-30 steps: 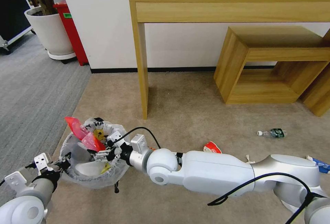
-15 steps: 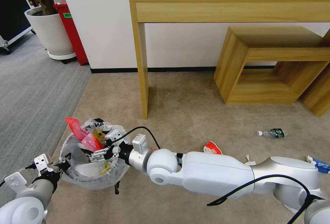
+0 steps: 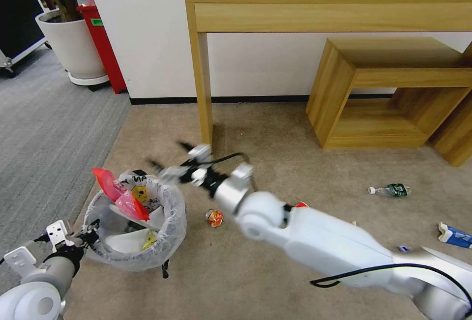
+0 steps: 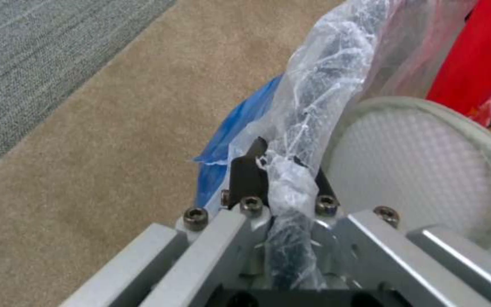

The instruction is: Pick up the trash bin and place the garbage on the floor into it.

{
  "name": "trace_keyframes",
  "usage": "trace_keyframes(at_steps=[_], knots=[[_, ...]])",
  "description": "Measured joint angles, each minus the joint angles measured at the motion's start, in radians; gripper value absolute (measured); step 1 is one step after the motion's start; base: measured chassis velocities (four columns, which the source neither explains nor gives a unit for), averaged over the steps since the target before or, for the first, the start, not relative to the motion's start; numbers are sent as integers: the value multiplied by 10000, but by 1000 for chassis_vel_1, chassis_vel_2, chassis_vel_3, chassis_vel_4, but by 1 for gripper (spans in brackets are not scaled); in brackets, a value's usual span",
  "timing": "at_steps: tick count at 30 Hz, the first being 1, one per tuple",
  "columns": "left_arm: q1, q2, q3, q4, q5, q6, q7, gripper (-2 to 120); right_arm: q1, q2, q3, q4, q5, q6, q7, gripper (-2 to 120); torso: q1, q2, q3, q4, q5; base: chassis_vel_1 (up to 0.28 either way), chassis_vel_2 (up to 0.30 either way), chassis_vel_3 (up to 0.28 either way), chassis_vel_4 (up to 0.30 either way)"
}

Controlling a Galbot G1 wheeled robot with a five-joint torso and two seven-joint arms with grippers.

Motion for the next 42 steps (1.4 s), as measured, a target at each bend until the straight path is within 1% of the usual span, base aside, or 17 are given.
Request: trace_keyframes(at_steps=[1,2,5,6,7,9,10,12,14,15,19,24,42], knots=[[-15,27,-33,33,-9,0,-10,1,-242,-235,651,52,-22,-11,-4,100,0,0,0,0,0,0,0,0,0],[-15,27,-33,33,-9,0,-10,1,-242,-235,651,52,-22,-11,-4,100,0,0,0,0,0,0,0,0,0],[-63,161,-111,172,-65,3,-23,1,-991,-775,2360,155,-286,4,-176,100,0,0,0,-1,0,0,0,0,0],[-76,220,-150,228,-109,4,-24,1,-1336,-1019,2972,190,-414,139,-185,100,0,0,0,-2,0,0,0,0,0],[-76,220,-150,228,-109,4,-24,1,-1336,-1019,2972,190,-414,139,-185,100,0,0,0,-2,0,0,0,0,0],[-56,309,-319,308,-176,2,-4,1,-2331,-1575,4112,262,-753,524,-188,100,0,0,-1,0,1,0,0,0,0],[-56,309,-319,308,-176,2,-4,1,-2331,-1575,4112,262,-753,524,-188,100,0,0,-1,0,1,0,0,0,0],[-82,368,-347,313,-278,2,-10,1,-3061,-1778,4684,331,-998,700,-200,100,0,0,-1,0,-1,0,0,0,0],[-84,373,-347,313,-285,2,-11,1,-3110,-1790,4715,336,-1014,706,-201,100,0,0,-1,-1,-2,0,0,0,0],[-99,445,-359,345,-323,3,-27,1,-3610,-1858,5031,350,-1220,820,-176,100,0,0,0,-2,0,0,0,0,0],[-70,527,-360,385,-333,4,-32,1,-4300,-1839,5464,349,-1504,820,-125,100,0,0,-1,0,-2,0,0,0,0],[-12,498,-361,343,-327,1,-23,1,-4668,-1683,5647,225,-1892,670,-27,100,0,0,0,1,-3,0,0,0,0],[232,294,-411,114,-208,-69,54,1,-4678,-1509,5373,170,-2165,516,52,100,0,0,0,1,-3,-13,9,13,-11]])
